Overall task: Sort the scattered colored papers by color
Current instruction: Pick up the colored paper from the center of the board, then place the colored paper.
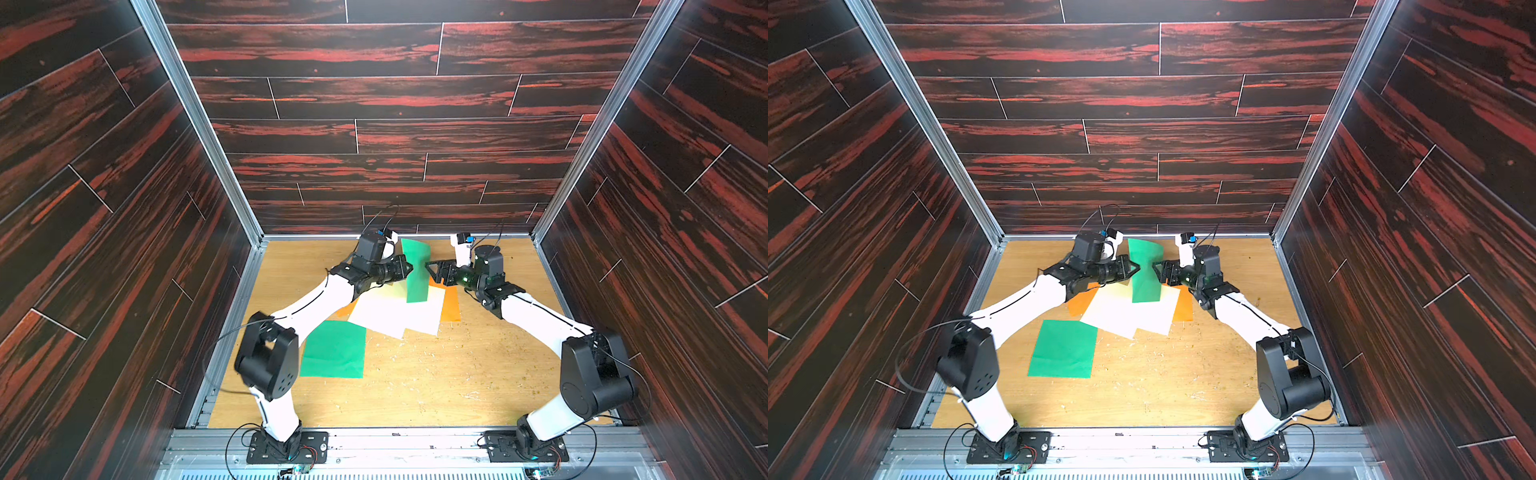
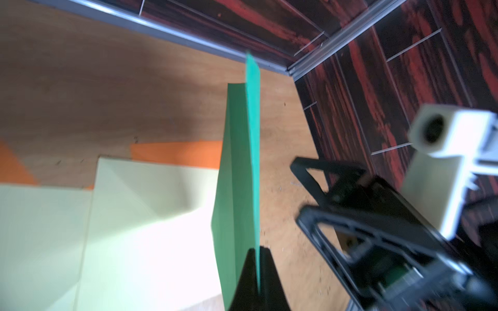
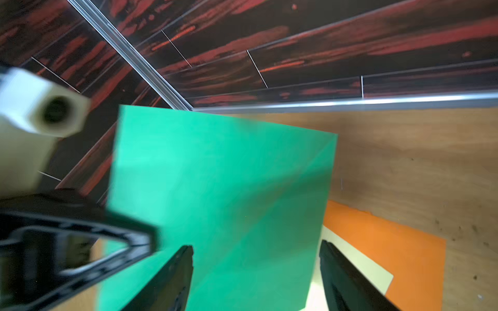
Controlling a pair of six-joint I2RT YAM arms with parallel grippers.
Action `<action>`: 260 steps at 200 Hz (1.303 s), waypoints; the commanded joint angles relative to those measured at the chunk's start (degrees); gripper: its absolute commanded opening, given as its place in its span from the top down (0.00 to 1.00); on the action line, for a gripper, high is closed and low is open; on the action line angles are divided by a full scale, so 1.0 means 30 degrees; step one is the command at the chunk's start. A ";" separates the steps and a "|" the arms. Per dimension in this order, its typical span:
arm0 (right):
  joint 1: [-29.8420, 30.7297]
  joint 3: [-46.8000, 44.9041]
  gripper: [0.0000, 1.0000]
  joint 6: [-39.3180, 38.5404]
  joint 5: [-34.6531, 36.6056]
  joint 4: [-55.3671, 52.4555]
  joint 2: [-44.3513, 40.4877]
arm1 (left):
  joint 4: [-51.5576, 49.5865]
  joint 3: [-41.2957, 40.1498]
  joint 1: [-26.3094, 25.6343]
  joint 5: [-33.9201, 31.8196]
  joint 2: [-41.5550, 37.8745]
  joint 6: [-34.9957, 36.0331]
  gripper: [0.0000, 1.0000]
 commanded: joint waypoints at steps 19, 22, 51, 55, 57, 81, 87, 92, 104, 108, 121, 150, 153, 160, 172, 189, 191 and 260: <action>0.0096 -0.0686 0.22 0.0075 0.0282 -0.0082 -0.0509 | -0.6198 -0.3513 0.0083 -0.1937 -0.4365 0.1254 1.00; 0.0086 -0.0720 0.22 0.0067 0.0290 -0.0089 -0.0500 | -0.6420 -0.3846 0.0083 -0.2107 -0.4720 0.1182 1.00; 0.0085 -0.0925 0.22 0.0155 0.0131 -0.0001 -0.0354 | -0.8577 -0.6463 0.0091 -0.4209 -0.7781 0.0445 1.00; 0.0103 -0.0925 0.22 0.0168 0.0060 0.0040 -0.0348 | -0.8779 -0.6823 0.0083 -0.4483 -0.8153 0.0324 1.00; 0.0089 -0.0951 0.22 0.0185 0.0070 0.0067 -0.0348 | -0.8901 -0.6977 0.0090 -0.4637 -0.8325 0.0279 1.00; 0.0093 -0.1102 0.22 0.0322 -0.0101 0.0285 -0.0234 | -1.0248 -0.8447 0.0139 -0.6261 -0.9842 -0.0184 1.00; 0.0100 -0.1078 0.22 0.0332 -0.0094 0.0262 -0.0202 | -1.0668 -0.8625 0.0141 -0.6474 -0.9986 -0.0213 1.00; 0.0100 -0.1076 0.22 0.0303 -0.0071 0.0223 -0.0178 | -1.1053 -0.8717 0.0141 -0.6600 -1.0072 -0.0180 1.00; 0.0103 -0.1075 0.22 0.0288 -0.0008 0.0174 -0.0154 | -1.2027 -0.8772 0.0141 -0.6925 -1.0013 -0.0011 1.00; 0.0100 -0.1062 0.22 0.0277 0.0031 0.0196 -0.0143 | -1.2399 -0.8718 0.0141 -0.7061 -0.9933 0.0068 1.00; 0.0089 -0.1076 0.22 0.0259 0.0092 0.0174 -0.0114 | -1.3770 -0.8363 0.0141 -0.7439 -0.9529 0.0409 1.00; 0.0103 -0.1077 0.22 0.0350 -0.0049 0.0291 0.0003 | -1.6799 -0.7131 0.0170 -0.9447 -0.7846 0.1060 1.00; 0.0101 -0.1070 0.22 0.0361 -0.0077 0.0313 0.0029 | -1.7018 -0.7031 0.0170 -0.9502 -0.7642 0.1172 1.00; 0.0106 -0.1098 0.22 0.0376 -0.0144 0.0375 0.0057 | -1.7494 -0.6851 0.0225 -0.9620 -0.7195 0.1409 1.00; 0.0108 -0.1156 0.22 0.0376 -0.0266 0.0439 0.0105 | -1.7681 -0.6767 0.0438 -0.9858 -0.6369 0.1617 1.00; 0.0084 -0.1190 0.22 0.0361 -0.0379 0.0426 0.0193 | -1.7644 -0.6621 0.0798 -1.0034 -0.5418 0.1979 1.00; 0.0099 -0.1171 0.22 0.0350 -0.0399 0.0413 0.0205 | -1.7650 -0.6582 0.0869 -1.0046 -0.5305 0.2019 1.00; 0.0099 -0.1090 0.22 0.0317 -0.0920 0.0392 0.0792 | -1.6786 -0.5679 0.2685 -1.0020 -0.3409 0.3258 1.00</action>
